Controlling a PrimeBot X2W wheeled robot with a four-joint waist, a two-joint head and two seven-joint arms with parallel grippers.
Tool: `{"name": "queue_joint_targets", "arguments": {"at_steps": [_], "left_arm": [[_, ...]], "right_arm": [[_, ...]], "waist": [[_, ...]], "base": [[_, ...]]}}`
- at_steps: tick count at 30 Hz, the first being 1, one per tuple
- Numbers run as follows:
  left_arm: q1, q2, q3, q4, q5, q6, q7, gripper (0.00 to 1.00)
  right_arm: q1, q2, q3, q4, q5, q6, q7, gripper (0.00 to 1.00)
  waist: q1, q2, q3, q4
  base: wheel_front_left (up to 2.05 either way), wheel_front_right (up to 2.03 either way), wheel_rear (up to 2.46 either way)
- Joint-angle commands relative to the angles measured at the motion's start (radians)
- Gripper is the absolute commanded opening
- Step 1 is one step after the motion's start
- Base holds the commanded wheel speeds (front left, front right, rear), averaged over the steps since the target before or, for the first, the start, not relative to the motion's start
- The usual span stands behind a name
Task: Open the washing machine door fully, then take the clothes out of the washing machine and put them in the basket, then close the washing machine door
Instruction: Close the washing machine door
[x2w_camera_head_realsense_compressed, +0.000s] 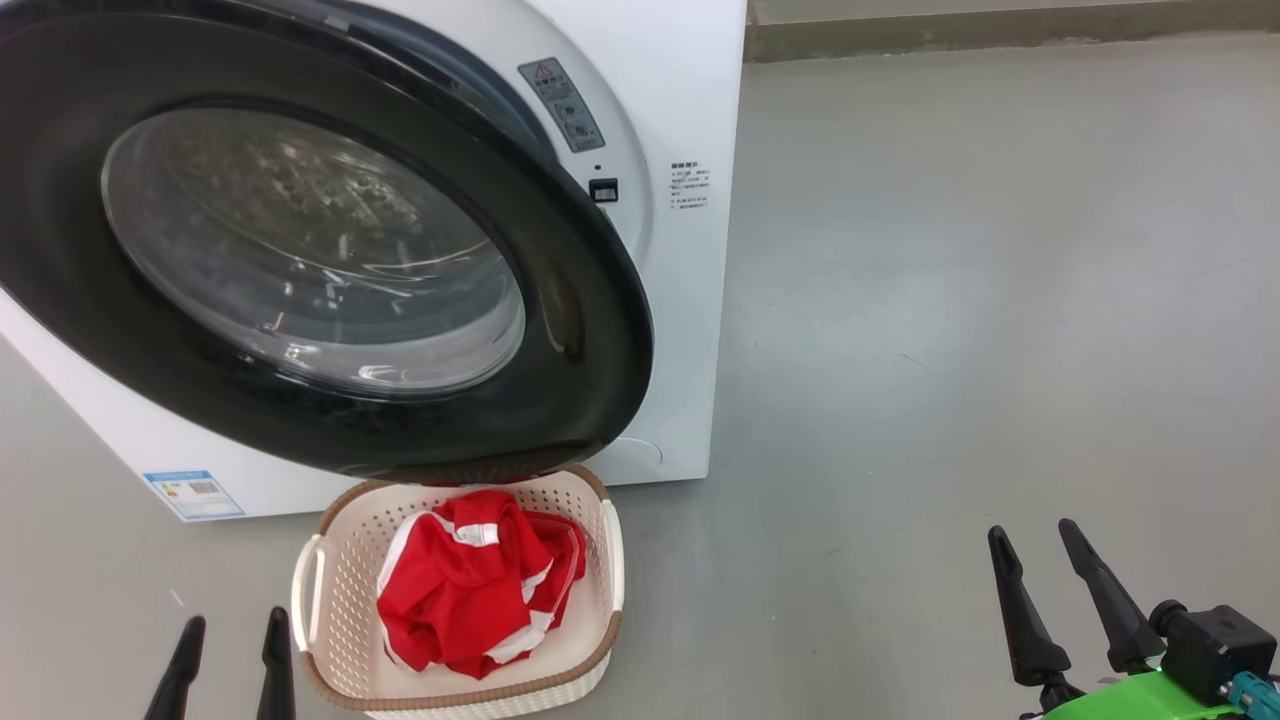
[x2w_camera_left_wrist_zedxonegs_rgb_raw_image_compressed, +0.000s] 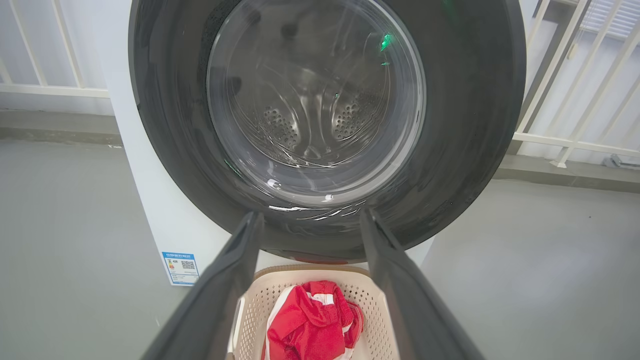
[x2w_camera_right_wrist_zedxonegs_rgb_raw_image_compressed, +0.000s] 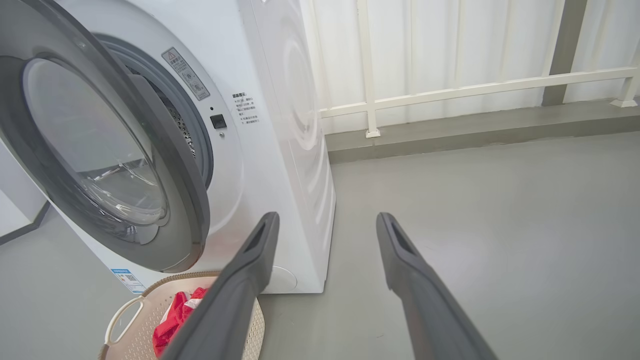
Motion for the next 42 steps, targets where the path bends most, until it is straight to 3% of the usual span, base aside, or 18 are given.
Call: {"name": "queue_joint_targets", "arguments": {"at_steps": [1,14,15,16,17,18,32,42], "left_arm": [[-0.004,0.009,0.032,-0.028,0.008,-0.006,-0.012,1.00],[-0.004,0.004,0.024,-0.033,0.006,-0.006,-0.012,1.00],[-0.005,0.004,0.020,-0.033,0.006,-0.006,-0.012,1.00],[-0.006,0.003,0.016,-0.032,0.005,-0.006,-0.012,1.00],[-0.005,0.002,0.011,-0.032,0.005,-0.006,-0.012,1.00],[-0.005,0.001,0.010,-0.032,0.004,-0.006,-0.012,1.00],[0.001,-0.024,-0.039,-0.037,-0.001,-0.006,-0.012,1.00],[-0.040,-0.029,-0.075,-0.043,-0.031,-0.006,-0.012,1.00]], "right_arm": [[-0.004,-0.012,0.013,-0.027,-0.009,0.006,-0.006,1.00],[-0.004,-0.015,0.029,-0.028,-0.006,0.006,-0.006,1.00],[-0.005,-0.017,0.035,-0.028,-0.005,0.006,-0.006,0.87],[-0.006,-0.018,0.040,-0.028,-0.004,0.006,-0.006,0.43],[-0.009,-0.019,0.046,-0.027,-0.003,0.006,-0.006,0.16],[-0.013,-0.019,0.054,-0.026,0.000,0.006,-0.006,0.00],[-0.160,0.015,0.220,0.019,0.046,0.006,-0.006,0.00],[-0.307,0.027,0.259,0.073,0.068,0.006,-0.006,0.00]], "waist": [[0.0000,0.0000,-0.001,0.002],[0.0000,0.0000,-0.009,0.022],[0.0000,0.0000,-0.010,0.027],[0.0000,0.0000,-0.010,0.033],[0.0000,0.0000,-0.011,0.040],[0.0000,0.0000,-0.011,0.046],[0.0000,0.0000,-0.015,0.199],[0.0000,0.0000,0.034,0.303]], "base": [[0.00,0.00,0.00],[0.00,0.00,0.00],[0.00,0.00,0.00],[0.00,0.00,0.00],[0.00,0.00,0.00],[0.00,0.00,0.00],[0.00,0.00,0.00],[0.00,0.00,0.00]]}}
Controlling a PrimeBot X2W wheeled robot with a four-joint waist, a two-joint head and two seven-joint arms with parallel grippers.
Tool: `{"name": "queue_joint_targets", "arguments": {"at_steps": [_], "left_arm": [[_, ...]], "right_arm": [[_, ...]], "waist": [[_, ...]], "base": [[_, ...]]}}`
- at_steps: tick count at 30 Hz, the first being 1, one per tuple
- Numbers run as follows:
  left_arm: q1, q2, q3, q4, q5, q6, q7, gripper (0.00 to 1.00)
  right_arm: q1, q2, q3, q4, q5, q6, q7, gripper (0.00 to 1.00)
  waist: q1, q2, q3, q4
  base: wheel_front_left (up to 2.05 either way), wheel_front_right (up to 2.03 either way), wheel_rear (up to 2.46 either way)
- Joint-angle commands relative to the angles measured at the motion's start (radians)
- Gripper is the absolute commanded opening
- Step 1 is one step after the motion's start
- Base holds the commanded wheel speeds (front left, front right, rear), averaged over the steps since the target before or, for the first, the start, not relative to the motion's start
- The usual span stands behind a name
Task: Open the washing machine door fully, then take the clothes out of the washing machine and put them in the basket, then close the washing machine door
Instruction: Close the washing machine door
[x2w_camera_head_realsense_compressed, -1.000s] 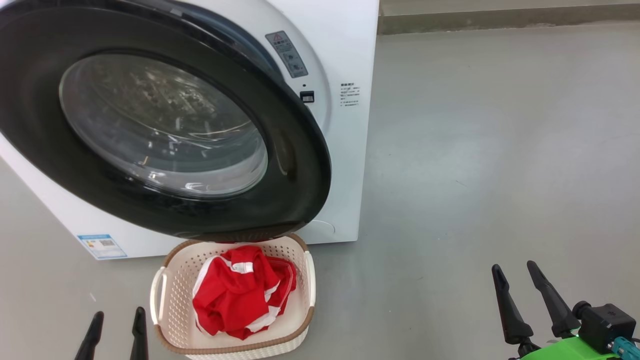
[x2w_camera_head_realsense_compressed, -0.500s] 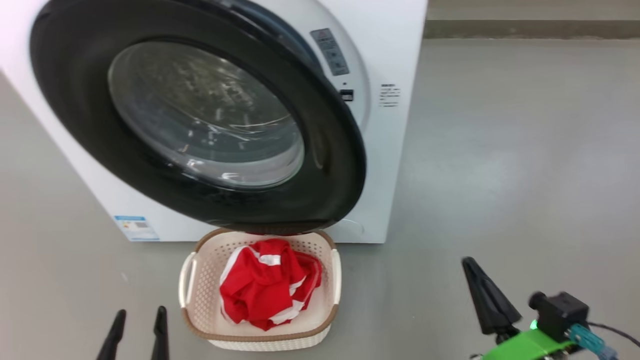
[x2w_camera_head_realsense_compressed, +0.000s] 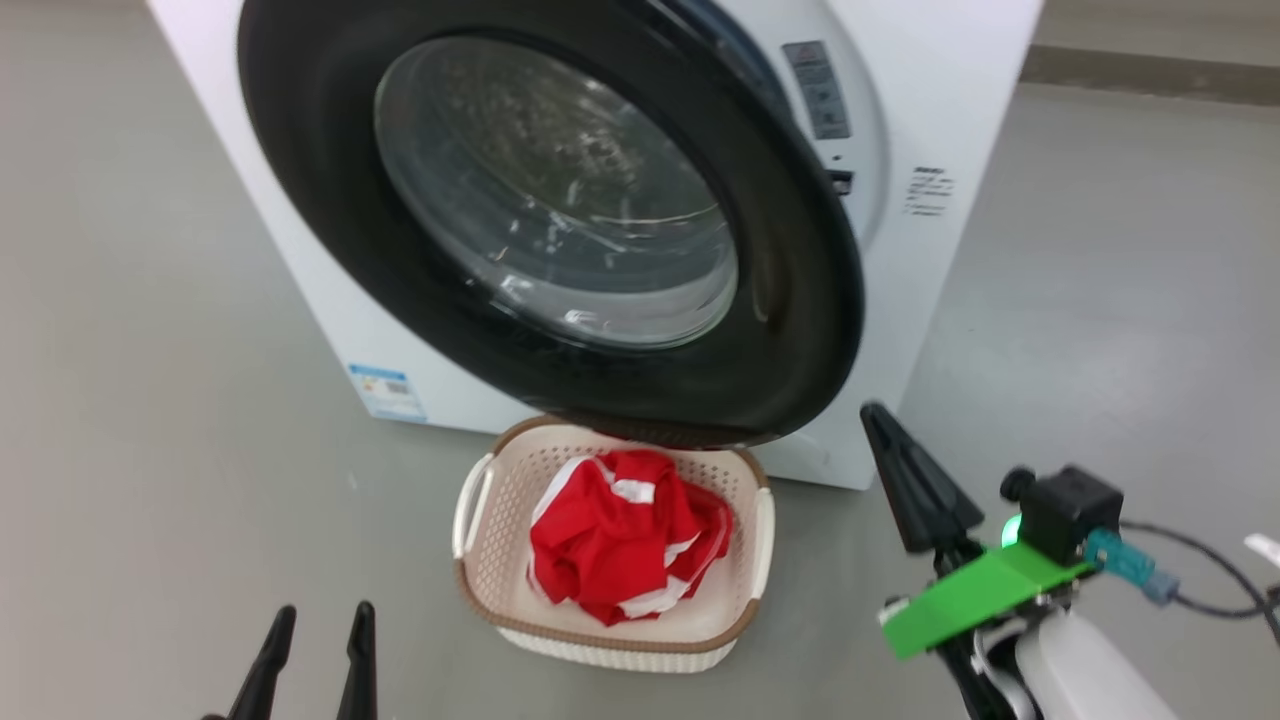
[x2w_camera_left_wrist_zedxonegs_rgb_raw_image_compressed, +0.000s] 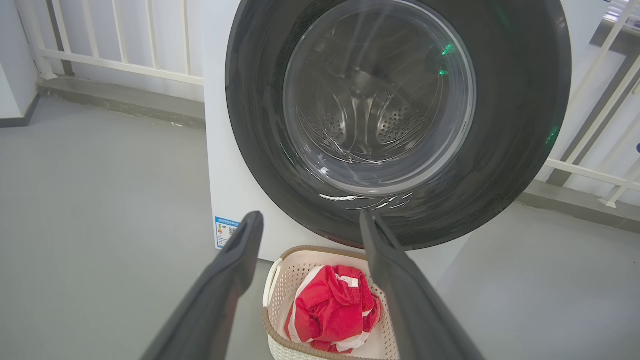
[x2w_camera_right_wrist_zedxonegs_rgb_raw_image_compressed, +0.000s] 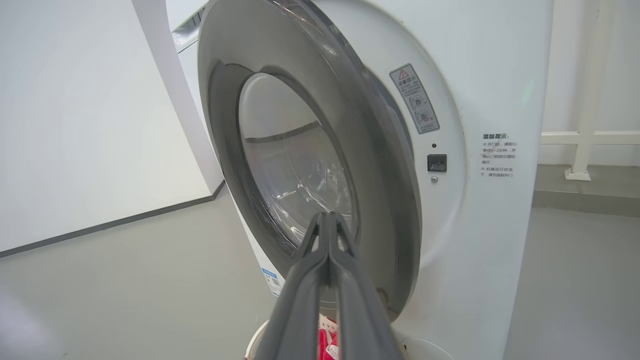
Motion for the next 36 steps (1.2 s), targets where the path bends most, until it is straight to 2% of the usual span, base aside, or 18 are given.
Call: {"name": "queue_joint_targets", "arguments": {"at_steps": [1,7,17,36], "left_arm": [[-0.055,0.002,0.022,-0.028,-0.016,-0.006,-0.012,1.00],[-0.087,0.002,-0.001,-0.027,-0.053,-0.006,-0.012,1.00],[-0.166,0.002,-0.033,-0.021,-0.096,-0.006,-0.012,1.00],[-0.271,0.002,-0.109,-0.041,-0.160,-0.006,-0.012,1.00]], "right_arm": [[-0.064,0.001,0.026,-0.013,0.017,0.006,-0.006,0.00],[-0.177,-0.016,0.021,0.041,0.025,0.006,-0.006,0.00],[-0.311,-0.028,-0.014,0.105,0.033,0.006,-0.006,0.00],[-0.509,-0.065,-0.159,0.109,-0.027,0.006,-0.006,0.00]], "waist": [[0.0000,0.0000,0.041,0.049],[0.0000,0.0000,0.096,0.089],[0.0000,0.0000,0.188,0.111],[0.0000,0.0000,0.339,0.152]], "base": [[0.00,0.00,0.00],[0.00,0.00,0.00],[0.00,0.00,0.00],[0.00,0.00,0.00]]}}
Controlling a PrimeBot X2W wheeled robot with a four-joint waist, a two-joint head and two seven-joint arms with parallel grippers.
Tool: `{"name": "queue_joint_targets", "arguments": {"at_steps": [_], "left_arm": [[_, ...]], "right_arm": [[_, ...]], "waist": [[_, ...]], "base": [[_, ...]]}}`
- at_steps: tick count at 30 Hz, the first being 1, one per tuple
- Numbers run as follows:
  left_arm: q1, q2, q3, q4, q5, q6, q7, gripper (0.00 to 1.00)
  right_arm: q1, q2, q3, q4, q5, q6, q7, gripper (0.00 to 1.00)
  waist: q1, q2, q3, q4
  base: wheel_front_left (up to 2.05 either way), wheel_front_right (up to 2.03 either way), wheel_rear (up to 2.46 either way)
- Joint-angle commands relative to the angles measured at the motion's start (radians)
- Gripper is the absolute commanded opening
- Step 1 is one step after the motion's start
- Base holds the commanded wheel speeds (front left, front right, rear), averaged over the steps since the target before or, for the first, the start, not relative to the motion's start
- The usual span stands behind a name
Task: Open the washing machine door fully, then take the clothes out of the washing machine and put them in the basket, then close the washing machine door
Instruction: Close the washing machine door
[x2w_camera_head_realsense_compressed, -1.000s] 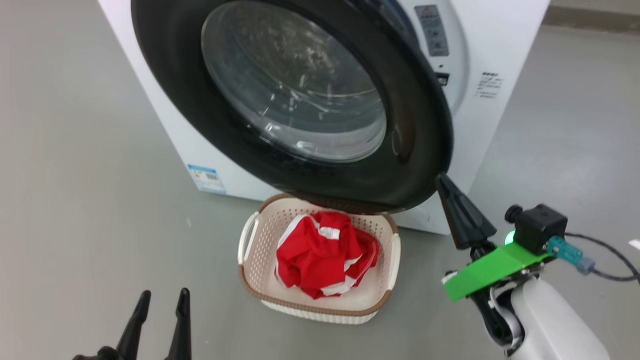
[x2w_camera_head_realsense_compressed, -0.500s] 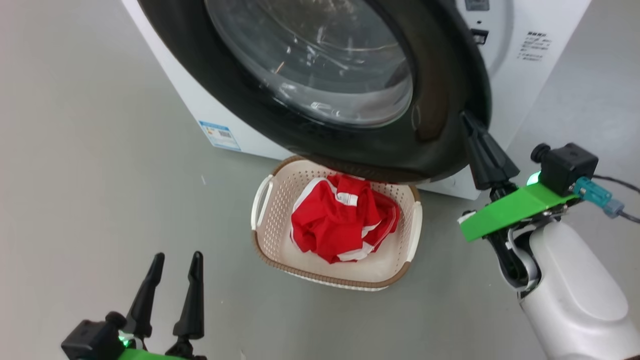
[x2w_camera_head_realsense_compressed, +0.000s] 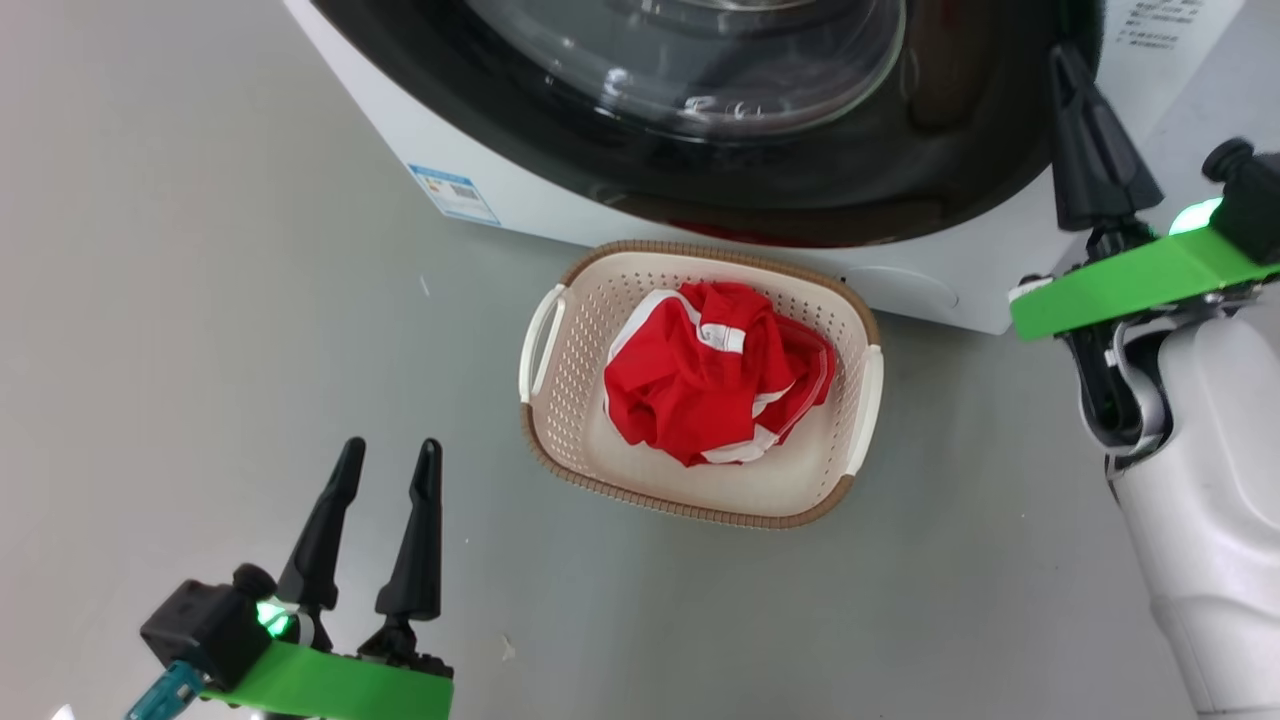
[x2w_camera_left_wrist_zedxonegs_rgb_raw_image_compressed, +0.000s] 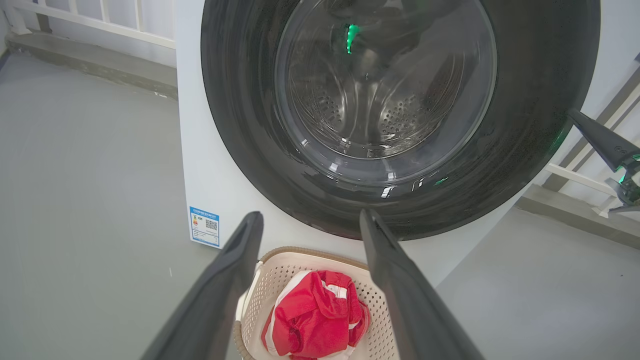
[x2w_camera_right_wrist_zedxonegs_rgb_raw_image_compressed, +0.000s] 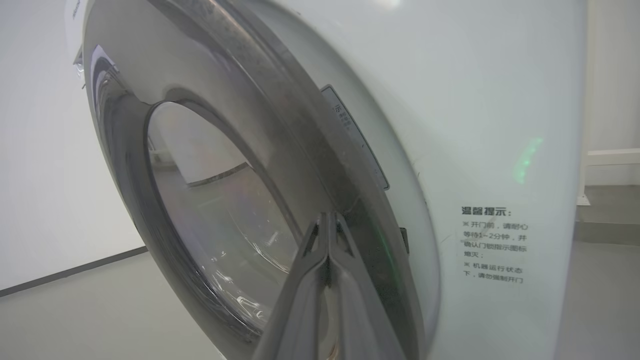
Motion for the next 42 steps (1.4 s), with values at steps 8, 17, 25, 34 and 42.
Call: {"name": "queue_joint_targets", "arguments": {"at_steps": [8,17,25,34,42], "left_arm": [[-0.039,0.010,0.016,-0.038,-0.009,-0.006,-0.012,1.00],[-0.050,0.010,0.012,-0.036,-0.005,-0.006,-0.012,1.00],[-0.036,0.010,0.021,-0.011,0.018,-0.006,-0.012,1.00],[-0.014,0.010,0.055,0.018,0.065,-0.006,-0.012,1.00],[0.013,0.010,0.090,0.035,0.110,-0.006,-0.012,1.00]], "right_arm": [[-0.096,-0.004,-0.029,-0.033,-0.025,0.002,-0.006,0.00],[-0.110,-0.006,-0.035,-0.042,-0.039,0.002,-0.006,0.00],[-0.005,-0.021,0.060,-0.040,-0.024,0.002,-0.006,0.23],[0.150,-0.027,0.117,-0.062,-0.013,0.002,-0.006,1.00],[0.264,-0.011,0.107,-0.080,-0.010,0.002,-0.006,1.00]], "waist": [[0.0000,0.0000,0.056,0.017],[0.0000,0.0000,0.065,0.017],[0.0000,0.0000,0.025,-0.012],[0.0000,0.0000,-0.034,-0.086],[0.0000,0.0000,-0.086,-0.165]], "base": [[0.00,0.00,0.00],[0.00,0.00,0.00],[0.00,0.00,0.00],[0.00,0.00,0.00],[0.00,0.00,0.00]]}}
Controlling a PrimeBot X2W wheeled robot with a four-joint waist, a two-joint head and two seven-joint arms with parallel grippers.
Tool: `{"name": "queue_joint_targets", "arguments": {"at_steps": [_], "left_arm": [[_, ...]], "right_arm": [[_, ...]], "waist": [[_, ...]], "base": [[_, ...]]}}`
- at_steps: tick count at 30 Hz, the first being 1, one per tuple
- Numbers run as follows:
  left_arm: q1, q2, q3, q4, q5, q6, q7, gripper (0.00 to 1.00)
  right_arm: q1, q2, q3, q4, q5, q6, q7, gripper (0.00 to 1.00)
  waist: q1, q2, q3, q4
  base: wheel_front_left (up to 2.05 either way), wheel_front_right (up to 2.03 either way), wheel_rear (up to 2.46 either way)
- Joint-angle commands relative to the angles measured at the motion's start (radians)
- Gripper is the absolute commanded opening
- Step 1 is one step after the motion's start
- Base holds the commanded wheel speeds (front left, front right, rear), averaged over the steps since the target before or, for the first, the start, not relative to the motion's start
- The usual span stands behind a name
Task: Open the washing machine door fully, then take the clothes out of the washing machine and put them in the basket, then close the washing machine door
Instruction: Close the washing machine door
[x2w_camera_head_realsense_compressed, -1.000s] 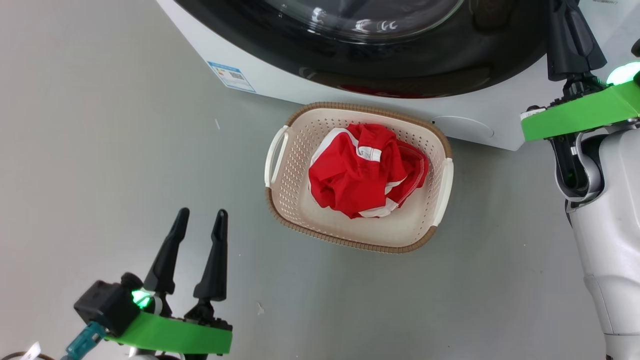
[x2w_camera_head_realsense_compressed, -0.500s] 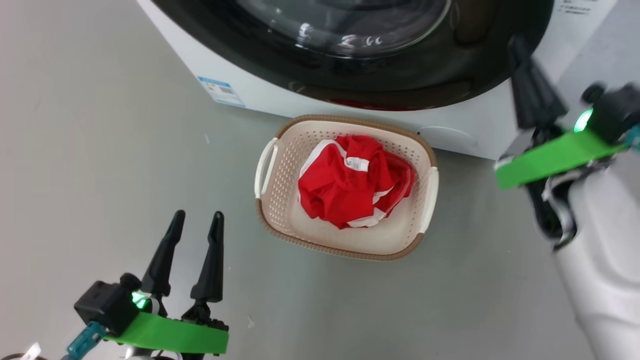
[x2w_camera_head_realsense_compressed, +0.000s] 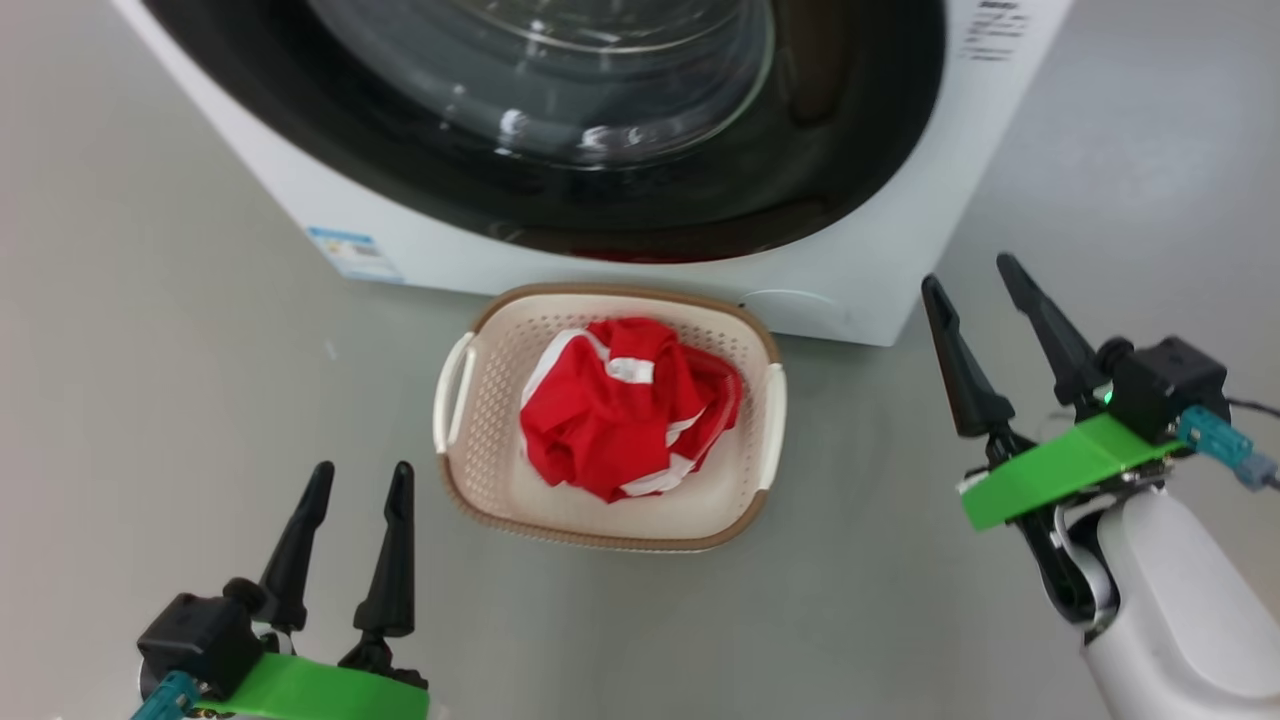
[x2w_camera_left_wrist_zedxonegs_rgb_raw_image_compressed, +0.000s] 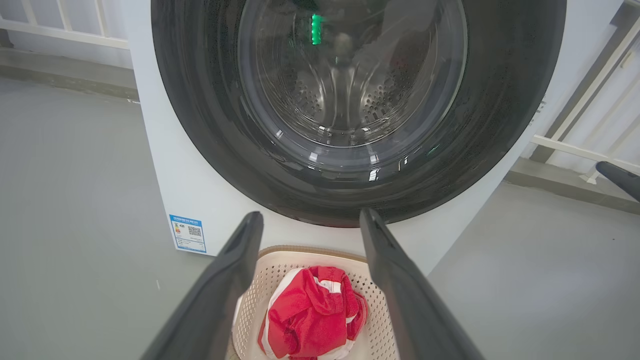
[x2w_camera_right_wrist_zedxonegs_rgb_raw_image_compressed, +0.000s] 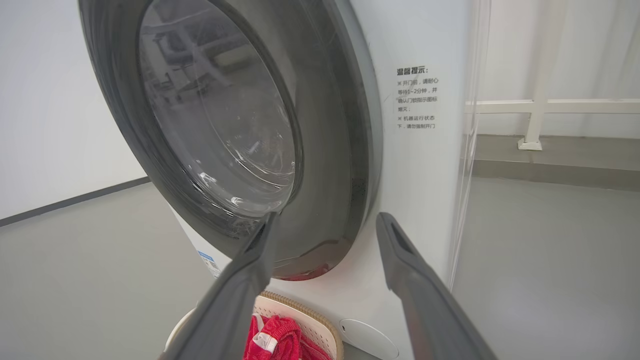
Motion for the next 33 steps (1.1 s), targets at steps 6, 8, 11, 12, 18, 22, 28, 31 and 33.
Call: {"name": "queue_joint_targets", "arguments": {"at_steps": [6,8,11,12,18,22,28,31,33], "left_arm": [[0.020,0.011,0.059,-0.017,0.042,-0.006,-0.012,1.00],[0.027,0.011,0.065,-0.017,0.051,-0.006,-0.012,1.00],[0.040,0.011,0.076,-0.015,0.063,-0.006,-0.012,1.00],[0.045,0.011,0.080,-0.016,0.067,-0.006,-0.012,1.00],[0.081,0.019,0.100,-0.018,0.079,-0.006,-0.012,1.00],[0.094,0.025,0.112,-0.014,0.084,-0.006,-0.012,1.00],[0.109,0.027,0.132,-0.011,0.092,-0.006,-0.012,1.00],[0.121,0.028,0.139,-0.008,0.092,-0.006,-0.012,1.00],[0.130,0.030,0.143,-0.008,0.092,-0.006,-0.012,1.00]], "right_arm": [[0.096,0.012,-0.014,-0.039,0.007,-0.001,-0.002,1.00],[0.126,0.014,-0.026,-0.044,0.007,-0.001,-0.002,1.00],[0.171,0.018,-0.044,-0.052,0.006,-0.001,-0.002,1.00],[0.185,0.019,-0.049,-0.054,0.006,-0.001,-0.002,1.00],[0.250,0.029,-0.077,-0.066,0.003,-0.001,-0.002,1.00],[0.266,0.033,-0.091,-0.071,0.001,-0.001,-0.002,1.00],[0.291,0.041,-0.103,-0.077,0.000,-0.001,-0.002,1.00],[0.306,0.045,-0.111,-0.078,0.000,-0.001,-0.002,1.00],[0.317,0.049,-0.115,-0.080,0.000,-0.001,-0.002,1.00]], "waist": [[0.0000,0.0000,-0.064,-0.085],[0.0000,0.0000,-0.075,-0.099],[0.0000,0.0000,-0.093,-0.123],[0.0000,0.0000,-0.098,-0.131],[0.0000,0.0000,-0.126,-0.196],[0.0000,0.0000,-0.138,-0.229],[0.0000,0.0000,-0.164,-0.270],[0.0000,0.0000,-0.178,-0.287],[0.0000,0.0000,-0.185,-0.295]], "base": [[0.00,0.00,0.00],[0.00,0.00,0.00],[0.00,0.00,0.00],[0.00,0.00,0.00],[0.00,0.00,0.00],[0.00,0.00,0.00],[0.00,0.00,0.00],[0.00,0.00,0.00],[0.00,0.00,0.00]]}}
